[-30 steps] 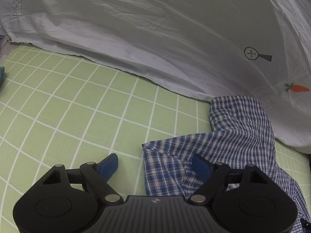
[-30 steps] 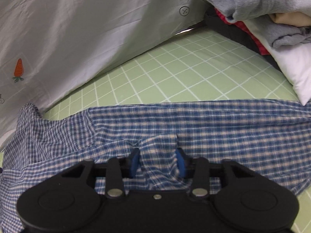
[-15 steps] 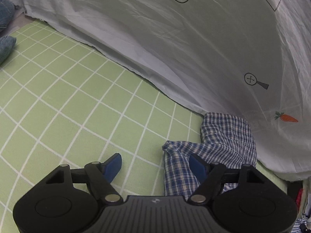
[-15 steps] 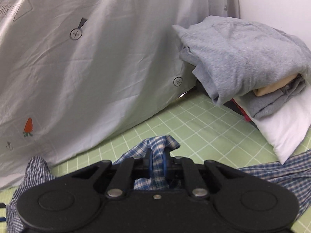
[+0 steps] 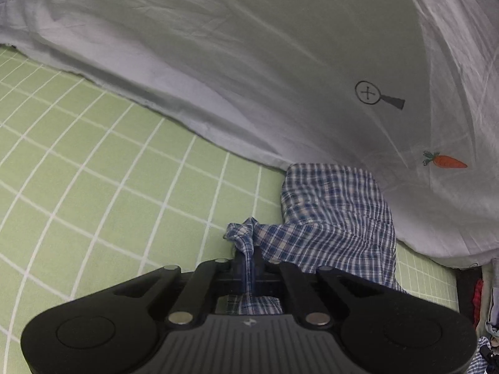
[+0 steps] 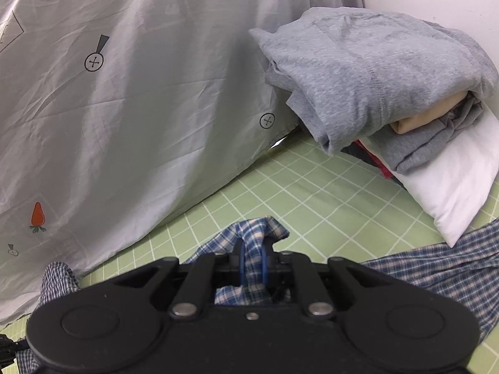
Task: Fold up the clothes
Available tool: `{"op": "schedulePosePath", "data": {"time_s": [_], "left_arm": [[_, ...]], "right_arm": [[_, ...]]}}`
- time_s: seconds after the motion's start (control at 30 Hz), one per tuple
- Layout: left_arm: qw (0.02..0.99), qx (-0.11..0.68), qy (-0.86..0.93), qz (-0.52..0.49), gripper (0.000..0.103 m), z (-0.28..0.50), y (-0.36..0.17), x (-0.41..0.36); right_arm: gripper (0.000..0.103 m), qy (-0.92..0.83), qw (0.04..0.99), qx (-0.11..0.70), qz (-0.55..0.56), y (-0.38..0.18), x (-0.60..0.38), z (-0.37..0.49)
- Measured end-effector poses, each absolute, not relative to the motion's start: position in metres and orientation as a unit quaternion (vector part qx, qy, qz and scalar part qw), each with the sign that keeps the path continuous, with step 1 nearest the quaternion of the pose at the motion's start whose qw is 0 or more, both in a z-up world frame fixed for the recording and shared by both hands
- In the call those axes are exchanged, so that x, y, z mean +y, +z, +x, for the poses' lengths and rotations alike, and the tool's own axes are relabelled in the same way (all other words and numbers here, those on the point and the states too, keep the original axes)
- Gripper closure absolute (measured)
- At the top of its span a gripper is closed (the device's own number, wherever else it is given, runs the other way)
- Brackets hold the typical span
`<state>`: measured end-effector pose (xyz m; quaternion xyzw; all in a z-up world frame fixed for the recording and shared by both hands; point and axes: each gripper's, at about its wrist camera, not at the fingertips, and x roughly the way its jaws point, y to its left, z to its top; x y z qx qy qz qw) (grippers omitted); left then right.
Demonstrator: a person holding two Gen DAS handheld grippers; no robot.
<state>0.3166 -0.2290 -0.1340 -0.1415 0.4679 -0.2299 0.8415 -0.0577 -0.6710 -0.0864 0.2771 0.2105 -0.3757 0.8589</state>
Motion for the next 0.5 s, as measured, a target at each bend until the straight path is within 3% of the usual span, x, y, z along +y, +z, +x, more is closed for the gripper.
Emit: {"op": "schedulePosePath", "data": {"time_s": [0.13,0.23,0.37,0.4,0.47,0.5], "left_arm": [[0.860,0.432,-0.249,-0.109,0.101,0.327,-0.120,-0.245],[0.859,0.450,-0.235,-0.063,0.101,0.336,-0.132,-0.257],[0.851,0.470,-0.220,-0.083,0.097,0.341,-0.141,-0.252],[0.852,0.469,-0.223,-0.073,0.092,0.341,-0.136,-0.252],[0.856,0.462,-0.226,-0.048,0.067,0.340,-0.124,-0.252],[0.860,0.457,-0.225,-0.034,0.042,0.339,-0.117,-0.251]], "right_arm": [[0.093,-0.380,0.863,0.208,0.259,-0.084,-0.668,-0.054],[0.093,-0.382,0.865,0.223,0.237,-0.089,-0.666,-0.047],[0.093,-0.382,0.860,0.262,0.213,-0.103,-0.664,-0.037],[0.093,-0.382,0.859,0.269,0.208,-0.105,-0.663,-0.036],[0.093,-0.378,0.861,0.268,0.209,-0.103,-0.663,-0.038],[0.093,-0.375,0.863,0.267,0.209,-0.102,-0.662,-0.039]]}}
